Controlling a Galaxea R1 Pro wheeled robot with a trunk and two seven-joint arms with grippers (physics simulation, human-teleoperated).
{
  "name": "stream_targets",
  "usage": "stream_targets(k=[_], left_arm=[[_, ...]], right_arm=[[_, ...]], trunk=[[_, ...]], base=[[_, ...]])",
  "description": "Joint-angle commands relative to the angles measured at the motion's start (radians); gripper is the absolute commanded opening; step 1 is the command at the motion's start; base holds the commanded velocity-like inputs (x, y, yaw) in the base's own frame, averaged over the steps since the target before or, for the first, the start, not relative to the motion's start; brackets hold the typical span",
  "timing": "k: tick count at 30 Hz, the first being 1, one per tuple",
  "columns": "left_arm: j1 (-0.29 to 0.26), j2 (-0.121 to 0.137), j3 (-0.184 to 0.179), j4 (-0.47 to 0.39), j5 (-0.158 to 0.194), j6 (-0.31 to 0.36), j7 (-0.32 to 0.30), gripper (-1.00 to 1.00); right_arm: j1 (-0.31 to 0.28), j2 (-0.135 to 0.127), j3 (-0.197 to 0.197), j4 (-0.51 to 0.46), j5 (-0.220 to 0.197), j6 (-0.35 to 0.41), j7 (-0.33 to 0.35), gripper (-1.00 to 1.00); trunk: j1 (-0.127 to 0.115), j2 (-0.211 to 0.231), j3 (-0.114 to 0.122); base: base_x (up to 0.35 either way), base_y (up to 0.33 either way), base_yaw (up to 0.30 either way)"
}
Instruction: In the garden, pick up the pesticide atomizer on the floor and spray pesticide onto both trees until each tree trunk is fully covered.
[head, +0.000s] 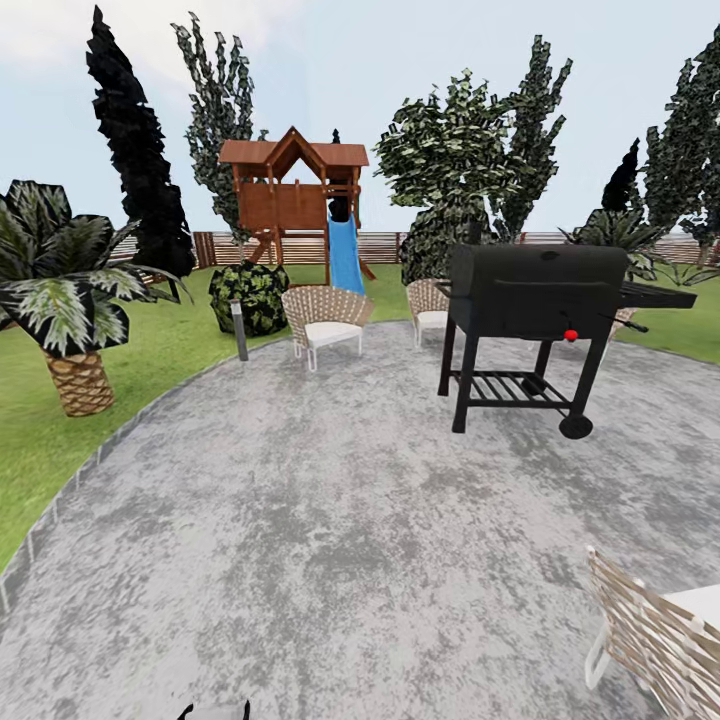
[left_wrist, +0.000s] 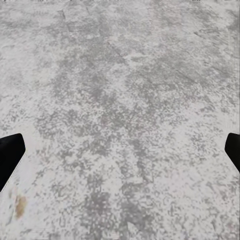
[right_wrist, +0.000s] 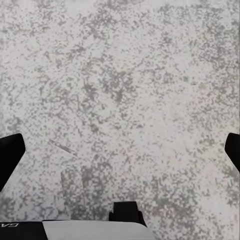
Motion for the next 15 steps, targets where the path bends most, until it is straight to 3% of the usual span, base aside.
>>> stream_targets(k=[1,6,15], left_arm=[[0.0,0.0,0.0,0.0,0.0,0.0,0.0,1.0],[0.0,-0.001,0.0,0.0,0.0,0.0,0.0,1.0],[0.0,0.0,0.0,0.0,0.0,0.0,0.0,1.0]], right_arm=[[0.0,0.0,0.0,0.0,0.0,0.0,0.0,1.0],[0.0,0.0,0.0,0.0,0.0,0.0,0.0,1.0],[0.0,0.0,0.0,0.0,0.0,0.0,0.0,1.0]], trunk=[[0.0,0.0,0.0],[0.0,0.0,0.0],[0.0,0.0,0.0]], base=[[0.292,0.156,-0.002],[0.316,0.108,-0.001],[0.334,0.011,0.0]])
